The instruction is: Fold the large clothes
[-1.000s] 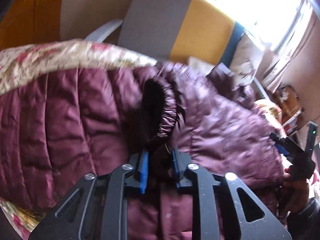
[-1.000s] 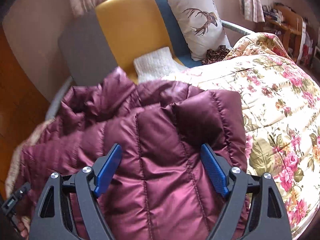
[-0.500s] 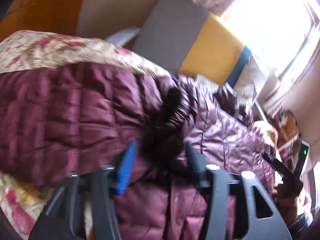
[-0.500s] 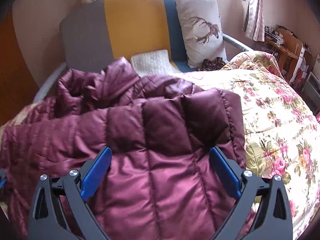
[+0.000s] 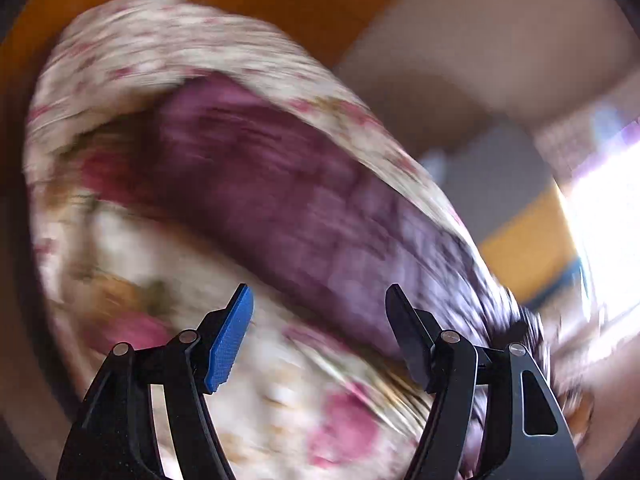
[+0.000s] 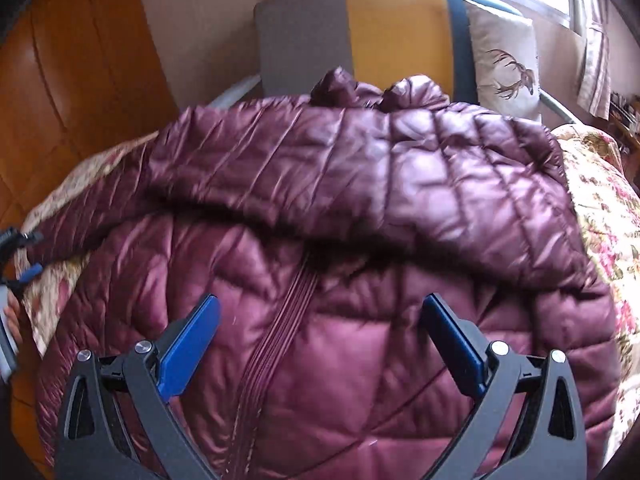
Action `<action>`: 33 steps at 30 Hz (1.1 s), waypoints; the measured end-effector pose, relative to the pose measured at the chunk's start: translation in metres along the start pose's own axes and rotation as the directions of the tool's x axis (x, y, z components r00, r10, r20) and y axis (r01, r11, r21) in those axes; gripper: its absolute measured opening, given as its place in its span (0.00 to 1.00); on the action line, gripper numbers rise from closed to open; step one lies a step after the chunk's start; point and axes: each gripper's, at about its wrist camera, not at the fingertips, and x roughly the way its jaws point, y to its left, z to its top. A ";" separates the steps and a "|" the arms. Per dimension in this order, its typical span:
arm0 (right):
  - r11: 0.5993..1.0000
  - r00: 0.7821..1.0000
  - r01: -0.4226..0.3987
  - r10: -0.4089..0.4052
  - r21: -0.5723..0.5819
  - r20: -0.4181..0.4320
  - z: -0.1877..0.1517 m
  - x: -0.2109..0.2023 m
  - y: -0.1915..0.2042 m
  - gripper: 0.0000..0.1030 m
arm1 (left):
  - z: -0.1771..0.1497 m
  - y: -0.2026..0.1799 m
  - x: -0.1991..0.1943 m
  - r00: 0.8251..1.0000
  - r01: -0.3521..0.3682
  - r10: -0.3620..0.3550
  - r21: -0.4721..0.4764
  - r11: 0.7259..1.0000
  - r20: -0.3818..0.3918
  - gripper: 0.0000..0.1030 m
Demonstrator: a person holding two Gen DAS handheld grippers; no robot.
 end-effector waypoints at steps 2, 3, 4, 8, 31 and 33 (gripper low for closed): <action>1.000 1.000 0.024 -0.024 -0.015 0.008 -0.002 0.002 0.005 0.98 | 0.018 0.026 -0.002 1.000 -0.015 0.016 -0.084 0.996 0.015 0.66; 1.000 1.000 0.027 -0.027 -0.014 0.006 -0.003 0.004 0.006 0.98 | 0.029 0.041 -0.001 1.000 -0.011 0.014 -0.146 0.989 0.014 0.66; 1.000 1.000 0.025 -0.025 -0.013 0.000 -0.003 0.006 0.007 0.98 | 0.037 0.053 -0.001 1.000 -0.007 0.011 -0.199 0.980 0.021 0.66; 1.000 1.000 0.000 0.000 0.016 -0.021 -0.006 0.015 0.000 0.98 | 0.058 0.088 0.008 1.000 0.008 -0.003 -0.333 0.943 0.015 0.66; 0.998 0.999 -0.034 0.034 0.047 0.004 -0.009 0.010 -0.009 0.98 | -0.024 -0.178 -0.058 0.844 0.534 -0.507 0.353 0.768 -0.173 0.10; 0.994 0.997 -0.074 0.074 0.084 0.008 -0.005 0.004 -0.016 0.98 | -0.070 -0.211 -0.051 0.829 0.558 -0.488 0.437 0.706 -0.271 0.10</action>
